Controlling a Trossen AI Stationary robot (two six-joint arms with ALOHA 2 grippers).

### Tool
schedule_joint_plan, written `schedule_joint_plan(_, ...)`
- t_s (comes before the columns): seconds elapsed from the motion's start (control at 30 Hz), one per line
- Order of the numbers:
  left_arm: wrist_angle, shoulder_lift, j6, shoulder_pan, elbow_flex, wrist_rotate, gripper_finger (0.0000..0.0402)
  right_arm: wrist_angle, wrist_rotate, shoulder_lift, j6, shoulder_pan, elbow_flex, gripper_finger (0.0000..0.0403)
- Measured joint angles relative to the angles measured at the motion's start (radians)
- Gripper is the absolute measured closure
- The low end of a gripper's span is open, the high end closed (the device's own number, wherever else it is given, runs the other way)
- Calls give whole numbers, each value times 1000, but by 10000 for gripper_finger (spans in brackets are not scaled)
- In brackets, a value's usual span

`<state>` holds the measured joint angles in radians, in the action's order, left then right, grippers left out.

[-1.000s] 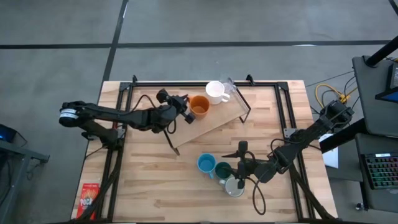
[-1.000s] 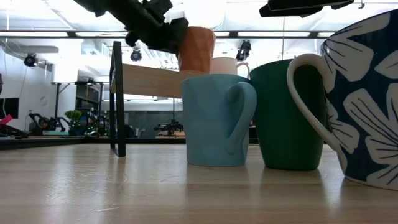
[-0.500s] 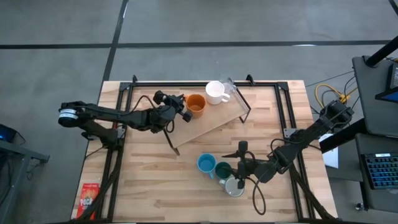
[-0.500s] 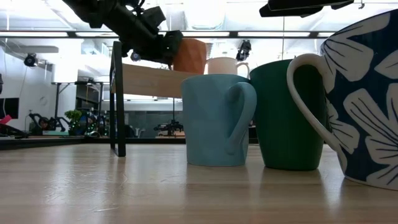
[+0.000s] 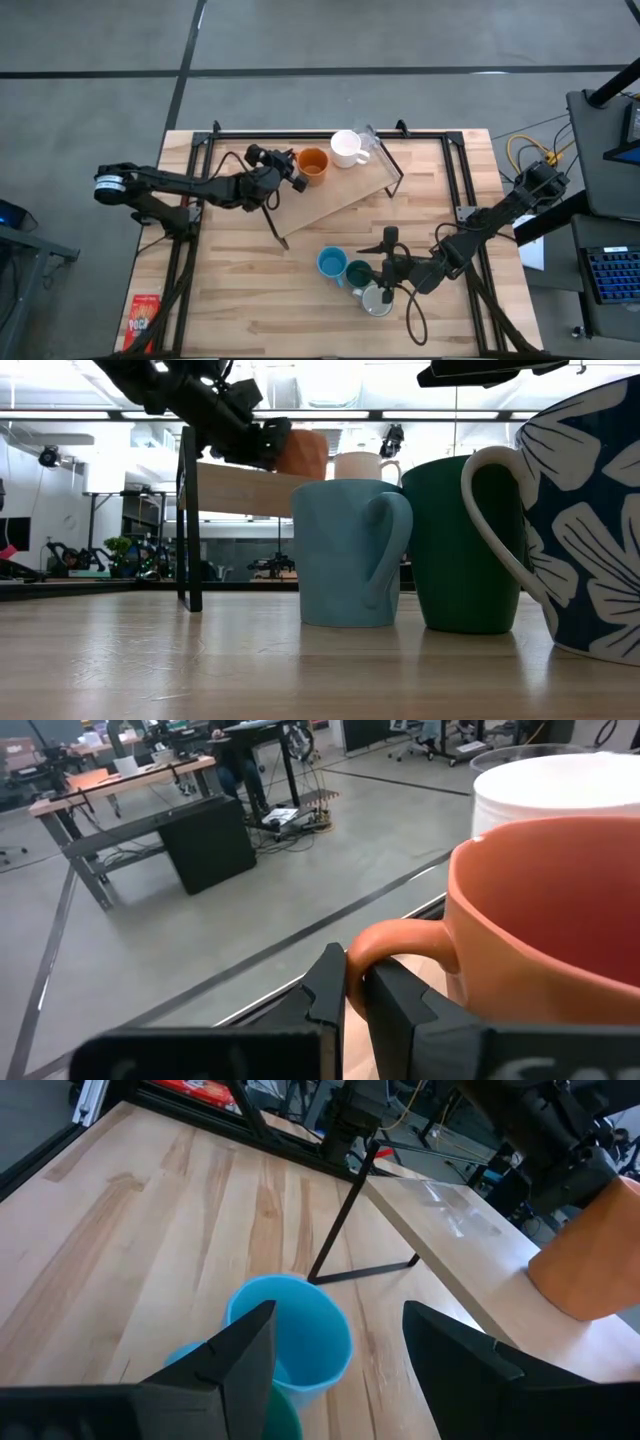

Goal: Stack small to large cups/mugs on shelf
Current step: Put the orange mug on the shelf

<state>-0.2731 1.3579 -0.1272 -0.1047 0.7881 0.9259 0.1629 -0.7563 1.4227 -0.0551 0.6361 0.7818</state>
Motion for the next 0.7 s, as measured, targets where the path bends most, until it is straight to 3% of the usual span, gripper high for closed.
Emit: schedule_joint_plan(0.7, -65, 41, -2, -27, -4, -50, 395, 1, 0, 0, -2, 0, 0, 193)
